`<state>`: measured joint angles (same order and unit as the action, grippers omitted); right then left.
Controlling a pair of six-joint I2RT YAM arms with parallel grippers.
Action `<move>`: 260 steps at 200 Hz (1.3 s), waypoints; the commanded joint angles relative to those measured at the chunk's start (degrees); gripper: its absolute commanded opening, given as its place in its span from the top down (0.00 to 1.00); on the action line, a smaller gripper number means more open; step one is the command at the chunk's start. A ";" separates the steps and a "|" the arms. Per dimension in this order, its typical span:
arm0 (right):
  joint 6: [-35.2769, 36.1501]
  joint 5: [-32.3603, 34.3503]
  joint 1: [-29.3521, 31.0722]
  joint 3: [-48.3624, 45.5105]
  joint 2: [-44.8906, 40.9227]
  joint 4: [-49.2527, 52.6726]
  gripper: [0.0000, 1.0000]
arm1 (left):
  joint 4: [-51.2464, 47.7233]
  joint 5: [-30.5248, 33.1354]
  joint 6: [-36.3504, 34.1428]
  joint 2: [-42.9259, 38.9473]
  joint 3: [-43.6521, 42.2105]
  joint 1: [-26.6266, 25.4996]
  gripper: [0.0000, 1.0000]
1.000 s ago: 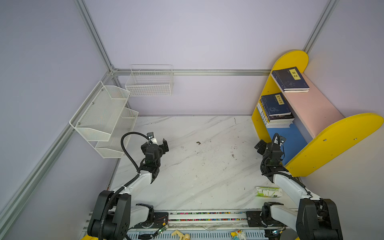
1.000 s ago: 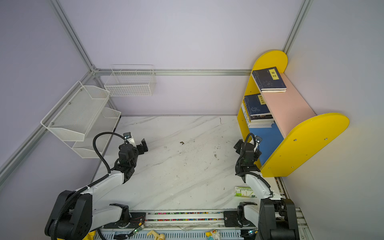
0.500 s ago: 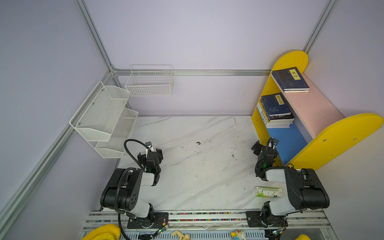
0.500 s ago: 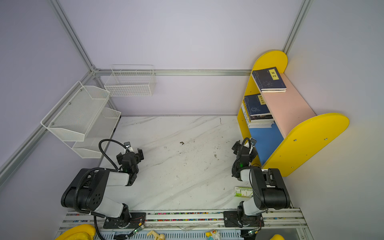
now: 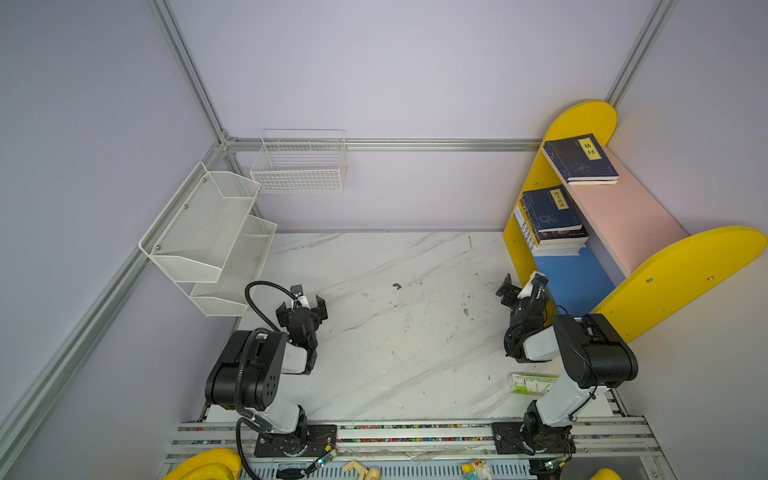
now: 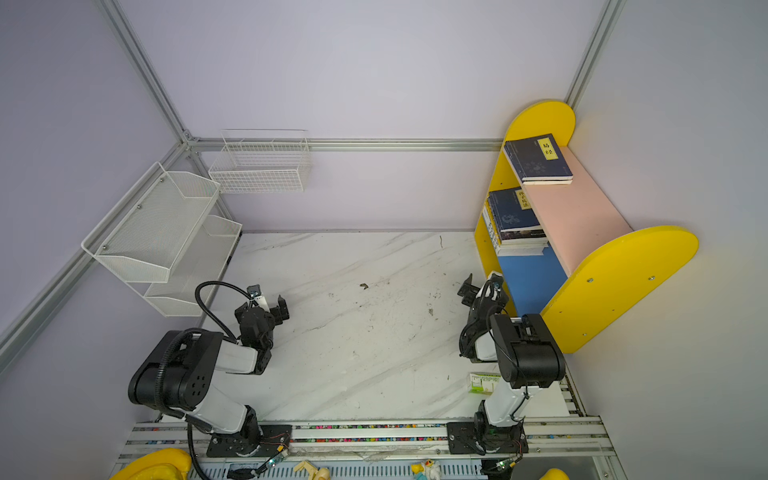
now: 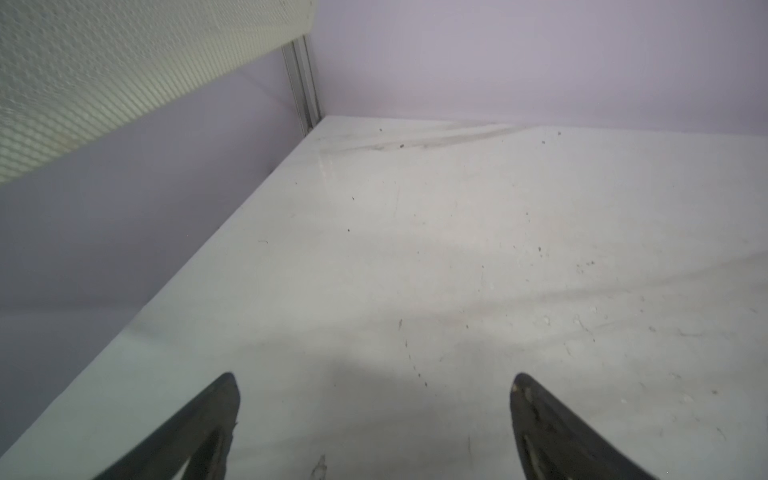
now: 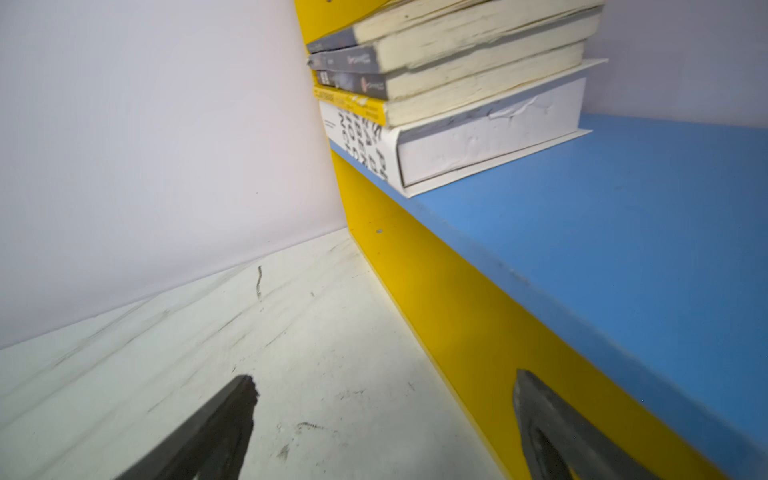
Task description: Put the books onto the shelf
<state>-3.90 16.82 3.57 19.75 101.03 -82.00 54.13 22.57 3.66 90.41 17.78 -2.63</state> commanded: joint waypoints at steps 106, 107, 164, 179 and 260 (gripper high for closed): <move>8.17 -9.79 2.14 6.86 1.31 4.60 0.03 | 1.66 -0.83 -0.69 -0.23 3.29 1.14 0.00; 8.15 -9.74 2.14 6.92 1.29 4.76 0.03 | 1.67 -0.80 -0.68 -0.19 3.30 1.18 0.00; 7.79 -8.68 2.14 6.88 1.08 5.07 0.03 | 1.72 -0.68 -0.73 -0.13 3.31 1.14 0.00; 7.72 -9.01 2.14 6.97 1.14 5.31 0.03 | 1.75 -0.71 -0.67 -0.15 3.24 1.19 0.00; 7.57 -9.20 2.14 7.34 1.36 5.83 0.03 | 1.86 -0.69 -0.73 -0.07 3.25 1.14 0.00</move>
<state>2.28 7.99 5.50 26.50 102.54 -75.53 53.06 22.04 3.60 90.50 18.33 -1.89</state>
